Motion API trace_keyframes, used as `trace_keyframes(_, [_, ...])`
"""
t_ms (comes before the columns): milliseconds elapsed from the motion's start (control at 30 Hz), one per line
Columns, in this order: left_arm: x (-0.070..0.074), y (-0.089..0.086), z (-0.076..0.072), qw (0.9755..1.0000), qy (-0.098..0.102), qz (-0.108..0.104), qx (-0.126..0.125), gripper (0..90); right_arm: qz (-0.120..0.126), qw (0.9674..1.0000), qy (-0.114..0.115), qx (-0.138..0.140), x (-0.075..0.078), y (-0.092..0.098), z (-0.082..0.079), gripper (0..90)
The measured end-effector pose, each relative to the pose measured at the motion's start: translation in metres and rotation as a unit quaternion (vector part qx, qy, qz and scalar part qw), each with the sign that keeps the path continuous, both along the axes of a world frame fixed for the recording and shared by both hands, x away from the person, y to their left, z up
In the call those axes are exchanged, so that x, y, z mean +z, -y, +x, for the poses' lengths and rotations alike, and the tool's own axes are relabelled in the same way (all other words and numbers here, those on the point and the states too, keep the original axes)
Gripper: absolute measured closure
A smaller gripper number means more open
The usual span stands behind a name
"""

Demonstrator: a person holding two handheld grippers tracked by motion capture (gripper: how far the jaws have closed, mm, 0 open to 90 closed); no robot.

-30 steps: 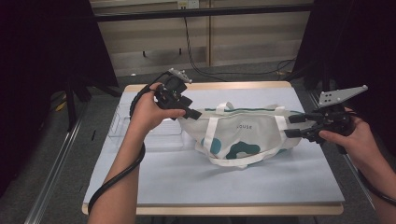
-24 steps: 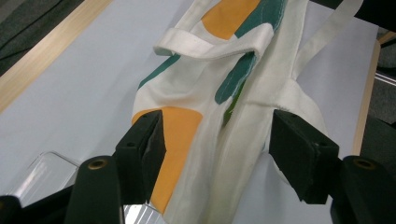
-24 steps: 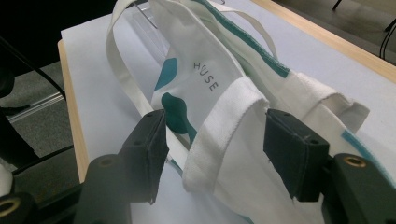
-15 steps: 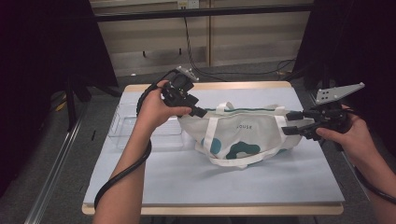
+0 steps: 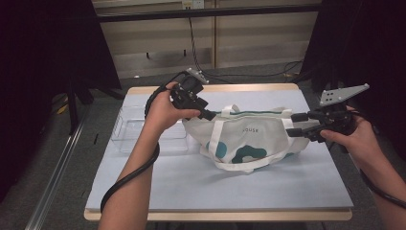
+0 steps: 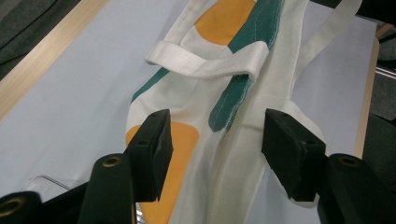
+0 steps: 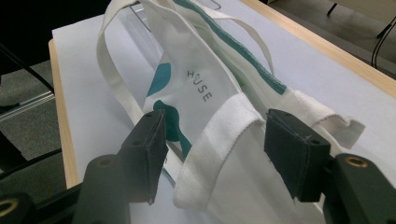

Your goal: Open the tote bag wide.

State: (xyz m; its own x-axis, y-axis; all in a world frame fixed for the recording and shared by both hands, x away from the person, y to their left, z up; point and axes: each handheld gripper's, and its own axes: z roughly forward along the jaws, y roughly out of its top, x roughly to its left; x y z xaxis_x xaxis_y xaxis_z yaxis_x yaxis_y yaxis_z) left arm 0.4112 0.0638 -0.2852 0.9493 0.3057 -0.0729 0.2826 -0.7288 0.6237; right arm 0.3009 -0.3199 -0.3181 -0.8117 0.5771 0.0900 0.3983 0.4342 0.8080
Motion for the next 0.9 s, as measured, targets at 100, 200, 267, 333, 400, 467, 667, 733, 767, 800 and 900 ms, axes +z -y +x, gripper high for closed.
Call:
trace_keyframes(100, [0.000,0.002,0.000,1.0000,-0.001,0.002,-0.002,44.2,-0.001,1.0000,0.002,-0.001,0.000,-0.001,0.001,38.7])
trace_keyframes(200, [0.000,0.004,-0.001,1.0000,-0.001,-0.003,-0.001,45.0,-0.002,1.0000,0.004,0.001,0.001,-0.002,0.001,38.3])
trace_keyframes(267, [0.000,0.005,0.000,1.0000,0.001,0.001,-0.007,45.5,-0.003,1.0000,0.004,0.000,0.002,-0.002,0.002,38.3])
trace_keyframes(333, [0.001,0.006,0.000,0.9999,0.001,0.003,-0.010,46.1,-0.003,1.0000,0.004,0.000,0.003,-0.002,0.002,37.8])
trace_keyframes(400, [0.001,0.008,-0.001,1.0000,0.001,0.000,-0.006,46.7,-0.005,1.0000,0.006,-0.001,0.004,-0.002,0.002,37.7])
trace_keyframes(467, [0.002,0.009,-0.001,1.0000,0.001,0.000,-0.008,47.4,-0.005,1.0000,0.006,-0.004,0.005,-0.002,0.002,37.7])
trace_keyframes(667, [0.002,0.014,0.000,0.9999,0.002,0.002,-0.013,49.8,-0.008,0.9999,0.009,-0.005,0.005,-0.003,0.005,36.5])
trace_keyframes(733, [0.002,0.016,0.001,0.9998,0.003,0.005,-0.017,50.6,-0.010,0.9999,0.010,-0.007,0.006,-0.004,0.007,36.5])
trace_keyframes(767, [0.003,0.017,0.001,0.9998,0.003,0.007,-0.020,50.8,-0.009,0.9999,0.011,-0.006,0.005,-0.006,0.008,36.5])
trace_keyframes(800, [0.002,0.018,0.001,0.9998,0.002,0.007,-0.019,51.0,-0.010,0.9999,0.011,-0.004,0.005,-0.007,0.008,36.8])
trace_keyframes(900, [0.002,0.021,0.002,0.9996,0.003,0.011,-0.025,51.7,-0.015,0.9998,0.012,0.000,0.003,-0.012,0.010,37.8])
